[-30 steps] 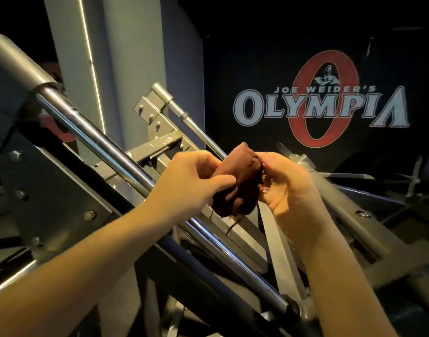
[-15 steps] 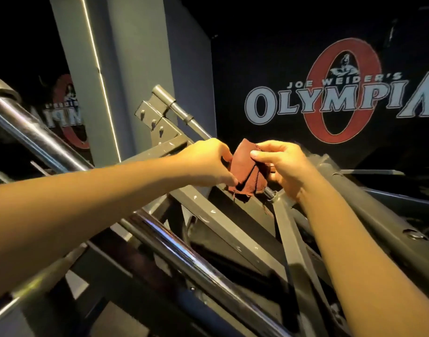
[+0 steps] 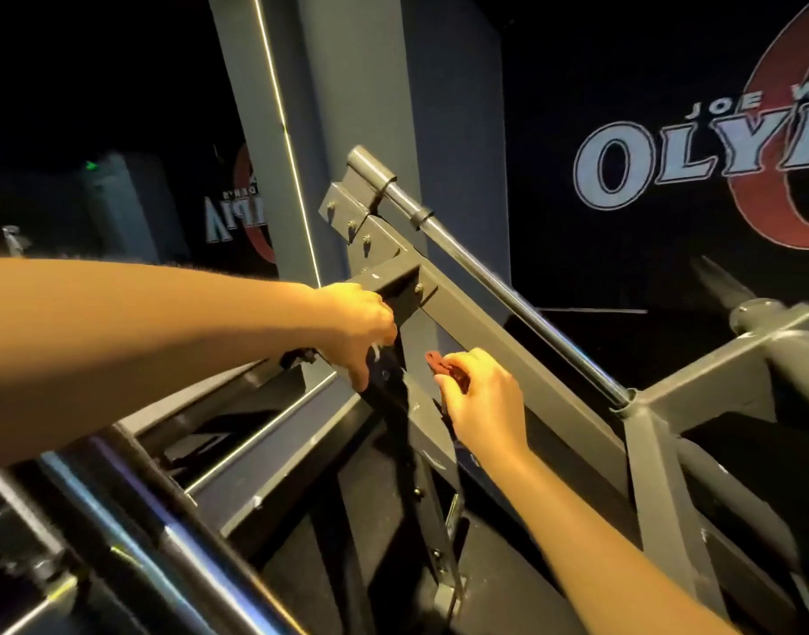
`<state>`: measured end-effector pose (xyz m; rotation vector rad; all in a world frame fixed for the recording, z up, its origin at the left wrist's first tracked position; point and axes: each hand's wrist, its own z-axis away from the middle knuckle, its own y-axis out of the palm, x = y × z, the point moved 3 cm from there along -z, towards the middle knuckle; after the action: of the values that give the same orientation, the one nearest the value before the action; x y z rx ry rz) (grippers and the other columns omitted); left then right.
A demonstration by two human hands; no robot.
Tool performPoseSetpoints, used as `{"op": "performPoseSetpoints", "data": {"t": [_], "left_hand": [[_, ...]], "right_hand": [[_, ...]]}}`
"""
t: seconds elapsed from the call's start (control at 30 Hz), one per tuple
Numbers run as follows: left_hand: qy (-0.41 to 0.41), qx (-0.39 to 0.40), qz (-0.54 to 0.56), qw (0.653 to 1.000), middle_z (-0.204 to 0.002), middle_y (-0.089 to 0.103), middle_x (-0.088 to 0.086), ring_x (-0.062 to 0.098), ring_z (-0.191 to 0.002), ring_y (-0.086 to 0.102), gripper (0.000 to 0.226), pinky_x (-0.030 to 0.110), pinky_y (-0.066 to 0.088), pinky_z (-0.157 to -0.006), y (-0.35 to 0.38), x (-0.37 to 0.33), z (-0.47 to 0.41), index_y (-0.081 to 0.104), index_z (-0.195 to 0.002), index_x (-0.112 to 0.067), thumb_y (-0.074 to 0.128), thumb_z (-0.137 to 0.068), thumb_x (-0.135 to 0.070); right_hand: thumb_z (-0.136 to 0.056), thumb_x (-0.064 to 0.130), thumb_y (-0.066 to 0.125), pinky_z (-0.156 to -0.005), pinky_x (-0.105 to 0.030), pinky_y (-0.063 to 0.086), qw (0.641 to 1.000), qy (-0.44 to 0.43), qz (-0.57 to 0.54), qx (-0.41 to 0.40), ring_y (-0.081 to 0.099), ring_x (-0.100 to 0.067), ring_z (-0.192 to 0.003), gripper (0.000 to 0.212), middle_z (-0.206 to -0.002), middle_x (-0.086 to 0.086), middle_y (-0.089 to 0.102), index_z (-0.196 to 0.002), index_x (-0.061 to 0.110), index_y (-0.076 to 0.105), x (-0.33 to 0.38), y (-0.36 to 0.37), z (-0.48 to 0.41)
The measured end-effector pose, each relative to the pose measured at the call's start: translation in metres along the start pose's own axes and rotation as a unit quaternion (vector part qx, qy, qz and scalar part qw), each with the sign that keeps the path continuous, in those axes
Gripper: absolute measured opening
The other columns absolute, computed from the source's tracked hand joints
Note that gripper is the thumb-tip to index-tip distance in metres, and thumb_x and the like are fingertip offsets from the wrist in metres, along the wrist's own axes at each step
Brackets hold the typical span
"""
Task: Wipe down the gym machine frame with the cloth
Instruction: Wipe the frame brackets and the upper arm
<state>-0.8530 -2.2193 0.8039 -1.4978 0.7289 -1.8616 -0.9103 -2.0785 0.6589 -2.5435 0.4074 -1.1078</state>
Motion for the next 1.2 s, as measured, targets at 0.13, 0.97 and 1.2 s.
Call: {"op": "performPoseSetpoints", "data": {"t": [0.13,0.97,1.2], "left_hand": [[-0.033,-0.019,-0.025,0.999,-0.149,0.049,-0.005,0.019,-0.14,0.04,0.075,0.039,0.037,-0.115,0.021,0.023,-0.007,0.05,-0.147,-0.029,0.072,-0.083,-0.063],[-0.216,-0.094,0.05,0.971,-0.105,0.044,-0.003,0.016,-0.099,0.036,0.079,0.032,0.031,-0.086,0.027,0.072,0.002,0.065,-0.124,-0.018,0.068,-0.074,-0.079],[-0.187,-0.092,0.005,0.978,-0.12,0.047,-0.001,0.019,-0.109,0.041,0.093,0.036,0.037,-0.096,0.029,0.066,0.002,0.051,-0.143,-0.024,0.064,-0.073,-0.084]], "right_hand": [[-0.097,0.028,0.07,-0.075,-0.017,0.054,0.996,-0.081,-0.039,0.018,0.06,-0.007,-0.092,0.026,-0.103,0.006,0.067,-0.121,0.018,0.074,0.013,0.039,-0.006],[-0.094,0.022,0.074,-0.067,-0.015,0.044,0.992,-0.093,-0.078,0.029,0.055,-0.009,-0.085,0.017,-0.089,0.015,0.055,-0.11,0.019,0.079,-0.013,0.059,-0.005],[-0.094,0.022,0.073,-0.086,-0.008,0.049,0.978,-0.113,-0.162,0.061,0.046,0.005,-0.114,0.025,-0.118,0.008,0.052,-0.119,0.022,0.075,0.021,0.073,-0.023]]}}
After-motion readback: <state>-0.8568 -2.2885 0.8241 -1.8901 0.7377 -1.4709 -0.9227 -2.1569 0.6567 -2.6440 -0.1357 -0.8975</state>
